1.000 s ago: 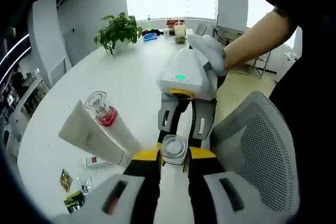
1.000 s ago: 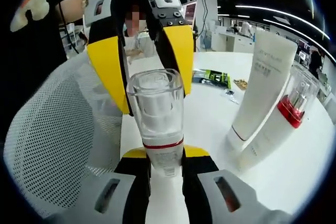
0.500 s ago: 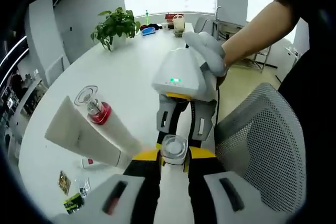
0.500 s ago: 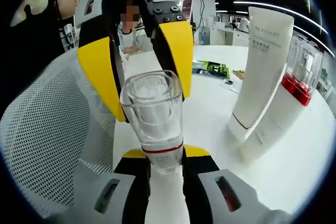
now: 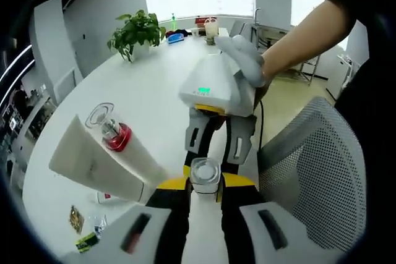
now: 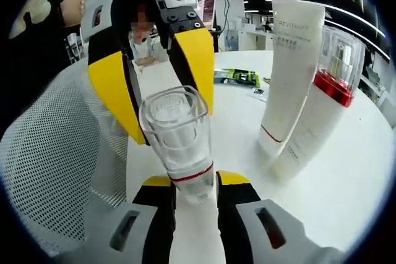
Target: Arrange the skincare products in the storage area until every visible bottle or jar stands upright without overlapping.
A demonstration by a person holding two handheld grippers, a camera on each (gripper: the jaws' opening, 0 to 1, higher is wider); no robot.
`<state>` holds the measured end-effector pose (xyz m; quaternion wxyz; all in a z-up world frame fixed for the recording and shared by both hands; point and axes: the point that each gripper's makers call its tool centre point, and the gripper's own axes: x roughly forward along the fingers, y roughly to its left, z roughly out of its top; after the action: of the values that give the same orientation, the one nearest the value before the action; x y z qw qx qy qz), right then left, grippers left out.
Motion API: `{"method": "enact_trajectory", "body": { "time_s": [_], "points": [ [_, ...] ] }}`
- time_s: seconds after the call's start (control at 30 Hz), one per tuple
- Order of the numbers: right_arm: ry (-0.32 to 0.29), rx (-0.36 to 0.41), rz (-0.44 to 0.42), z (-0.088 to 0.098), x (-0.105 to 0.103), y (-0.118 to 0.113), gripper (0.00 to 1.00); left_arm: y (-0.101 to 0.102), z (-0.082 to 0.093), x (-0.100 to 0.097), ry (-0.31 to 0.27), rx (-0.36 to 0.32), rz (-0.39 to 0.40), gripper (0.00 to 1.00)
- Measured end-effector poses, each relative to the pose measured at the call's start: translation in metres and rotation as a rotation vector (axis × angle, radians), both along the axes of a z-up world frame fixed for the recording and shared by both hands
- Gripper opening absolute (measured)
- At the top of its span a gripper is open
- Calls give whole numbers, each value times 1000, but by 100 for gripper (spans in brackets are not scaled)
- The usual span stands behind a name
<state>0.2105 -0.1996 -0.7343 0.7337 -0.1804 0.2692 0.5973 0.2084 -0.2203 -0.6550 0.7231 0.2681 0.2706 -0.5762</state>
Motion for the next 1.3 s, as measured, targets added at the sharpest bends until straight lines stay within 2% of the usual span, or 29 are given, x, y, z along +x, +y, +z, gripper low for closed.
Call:
{"method": "enact_trajectory", "body": {
  "time_s": [0.13,0.2,0.47,0.97,1.1,1.2,1.3],
  "points": [
    [-12,10,3,7,2,-1,26,-2,0,2,2,-10,-9,17],
    [-21,-2,17,6,2,-1,23,-3,0,6,-4,-12,-14,17],
    [-28,-7,17,8,14,-5,22,-7,-1,18,-6,-18,-22,18],
    [-31,-3,38,7,46,-14,22,-8,-3,53,-4,-50,24,18],
    [-34,-4,30,7,53,-16,22,-7,-4,59,-12,-48,42,17],
    [-35,-1,20,6,59,-18,22,-5,-6,60,-6,-47,44,11],
    [-35,1,22,6,60,-18,22,-3,-8,62,-15,-37,49,11]
  ]
}}
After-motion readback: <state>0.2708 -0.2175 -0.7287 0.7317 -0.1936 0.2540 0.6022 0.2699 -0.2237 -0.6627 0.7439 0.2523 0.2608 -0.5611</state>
